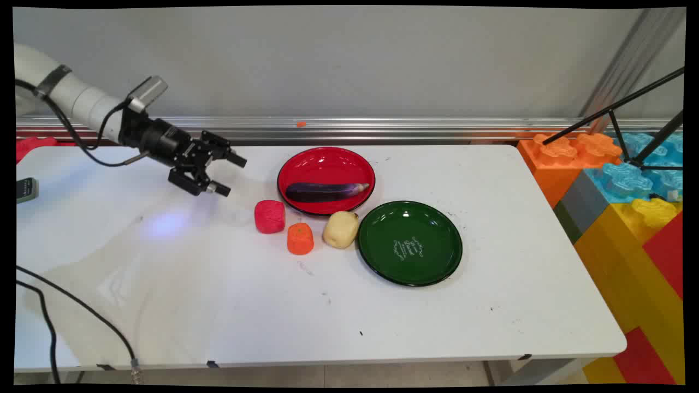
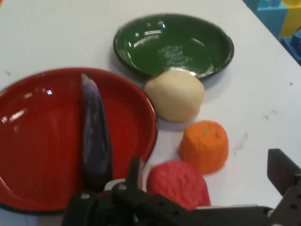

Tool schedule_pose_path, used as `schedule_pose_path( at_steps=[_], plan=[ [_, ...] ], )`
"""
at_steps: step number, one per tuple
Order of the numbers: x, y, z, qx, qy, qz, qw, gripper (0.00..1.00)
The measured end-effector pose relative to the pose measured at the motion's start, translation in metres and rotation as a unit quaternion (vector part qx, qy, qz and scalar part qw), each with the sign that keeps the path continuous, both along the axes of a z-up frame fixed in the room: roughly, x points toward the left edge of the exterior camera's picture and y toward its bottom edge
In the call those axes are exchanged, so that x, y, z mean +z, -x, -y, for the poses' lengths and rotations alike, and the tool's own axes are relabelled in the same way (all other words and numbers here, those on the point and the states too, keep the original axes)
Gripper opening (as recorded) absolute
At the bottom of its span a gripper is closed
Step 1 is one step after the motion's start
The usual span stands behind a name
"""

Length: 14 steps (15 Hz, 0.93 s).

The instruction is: Pick up the eggplant from the red plate

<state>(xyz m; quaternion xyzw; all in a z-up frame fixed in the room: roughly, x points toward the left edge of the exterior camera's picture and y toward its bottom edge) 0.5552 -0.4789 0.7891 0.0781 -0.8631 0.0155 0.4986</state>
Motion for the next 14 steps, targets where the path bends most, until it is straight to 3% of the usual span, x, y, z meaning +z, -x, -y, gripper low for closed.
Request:
schedule_pose_path(
  at_steps=[5,14],
  plan=[
    [0.017,0.015,0.018,0.000,0.011,-0.003,0.9999,1.00],
    [0.029,0.053,0.049,0.011,-0.001,0.016,0.9998,1.00]
  ],
)
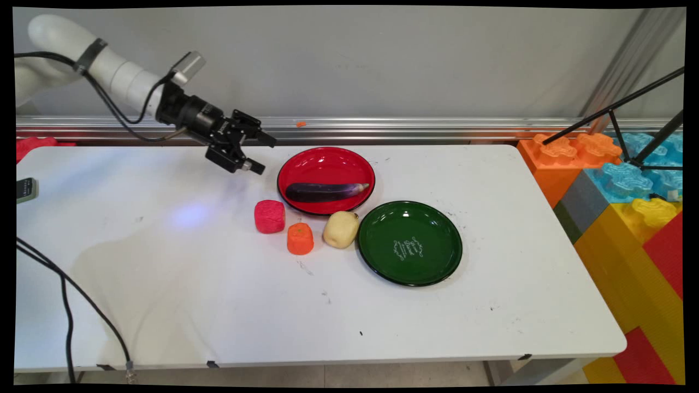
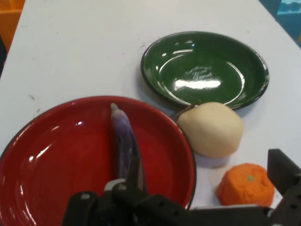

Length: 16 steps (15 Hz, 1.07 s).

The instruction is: Pick up the eggplant from the red plate

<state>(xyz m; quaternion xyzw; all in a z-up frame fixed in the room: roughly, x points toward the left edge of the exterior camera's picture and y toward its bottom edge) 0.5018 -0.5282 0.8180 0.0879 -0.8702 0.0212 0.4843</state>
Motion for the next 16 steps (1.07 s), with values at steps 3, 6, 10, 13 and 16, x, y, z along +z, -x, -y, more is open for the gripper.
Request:
schedule_pose_path(
  at_steps=[3,6,10,13,16],
  plan=[
    [-0.003,0.013,0.009,0.005,-0.007,0.013,0.9999,1.00],
    [-0.011,0.026,0.018,0.009,-0.014,0.027,0.9995,1.00],
    [-0.020,0.040,0.031,0.017,-0.019,0.039,0.9989,1.00],
    [-0.026,0.053,0.042,0.024,-0.020,0.046,0.9985,1.00],
    [-0.034,0.066,0.053,0.027,-0.023,0.055,0.9978,1.00]
  ],
)
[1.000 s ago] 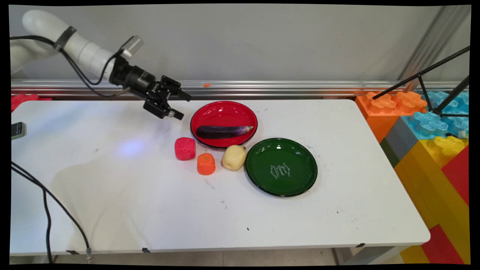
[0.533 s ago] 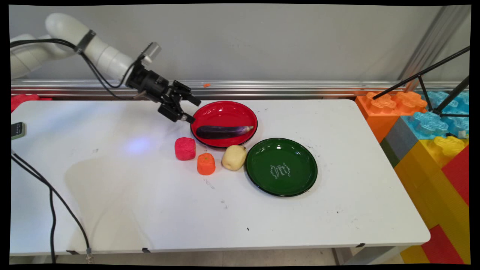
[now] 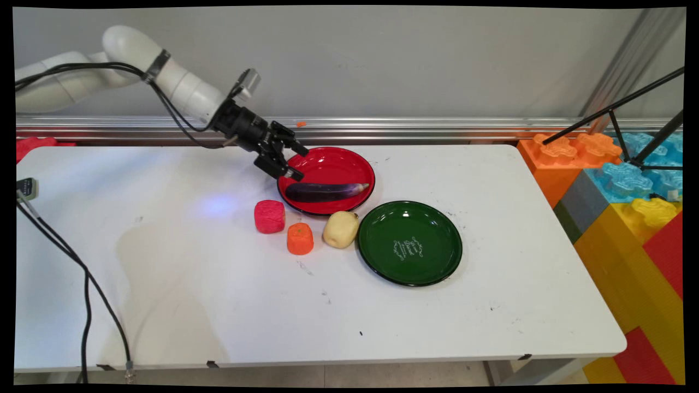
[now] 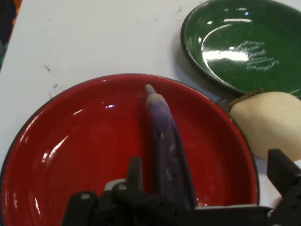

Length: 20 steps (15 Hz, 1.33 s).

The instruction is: Pick up the eggplant from the red plate

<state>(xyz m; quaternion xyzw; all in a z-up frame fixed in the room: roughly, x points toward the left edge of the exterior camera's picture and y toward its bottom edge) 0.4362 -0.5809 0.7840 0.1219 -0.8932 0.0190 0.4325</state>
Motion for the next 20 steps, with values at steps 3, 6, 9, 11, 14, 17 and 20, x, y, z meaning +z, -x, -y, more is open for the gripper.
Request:
schedule_pose_path(
  at_steps=[3,6,9,11,14,17,20],
  plan=[
    [-0.009,0.009,0.006,0.002,-0.005,0.010,0.9999,1.00],
    [-0.017,0.014,0.010,0.002,-0.010,0.019,0.9998,1.00],
    [-0.024,0.019,0.014,0.004,-0.013,0.029,0.9995,1.00],
    [-0.029,0.022,0.017,0.004,-0.015,0.036,0.9992,1.00],
    [-0.038,0.026,0.021,0.005,-0.019,0.047,0.9987,1.00],
    [-0.046,0.030,0.026,0.004,-0.021,0.055,0.9983,1.00],
    [-0.053,0.033,0.031,0.004,-0.021,0.061,0.9979,1.00]
  ],
)
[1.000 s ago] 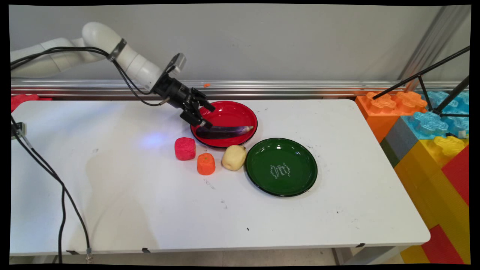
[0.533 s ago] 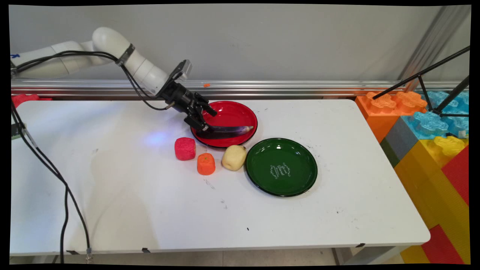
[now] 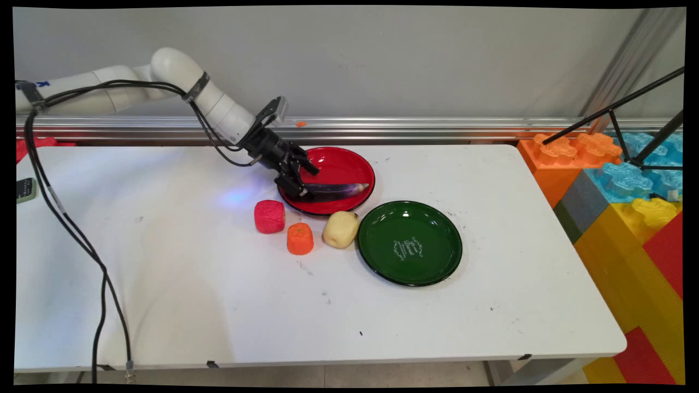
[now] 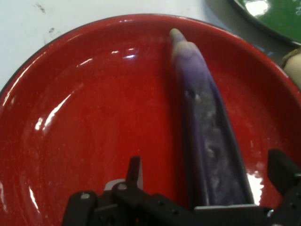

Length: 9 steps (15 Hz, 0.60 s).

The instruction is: Pick up the eggplant from the red plate

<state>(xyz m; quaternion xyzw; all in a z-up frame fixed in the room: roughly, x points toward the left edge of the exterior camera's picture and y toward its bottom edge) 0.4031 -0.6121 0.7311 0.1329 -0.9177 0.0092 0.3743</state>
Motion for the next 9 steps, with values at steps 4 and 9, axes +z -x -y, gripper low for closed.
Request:
schedule_pose_path(
  at_steps=[4,9],
  plan=[
    [-0.008,0.003,0.006,-0.002,0.001,0.006,1.0000,1.00],
    [-0.014,0.004,0.010,-0.005,0.006,0.012,0.9999,0.00]
  ],
)
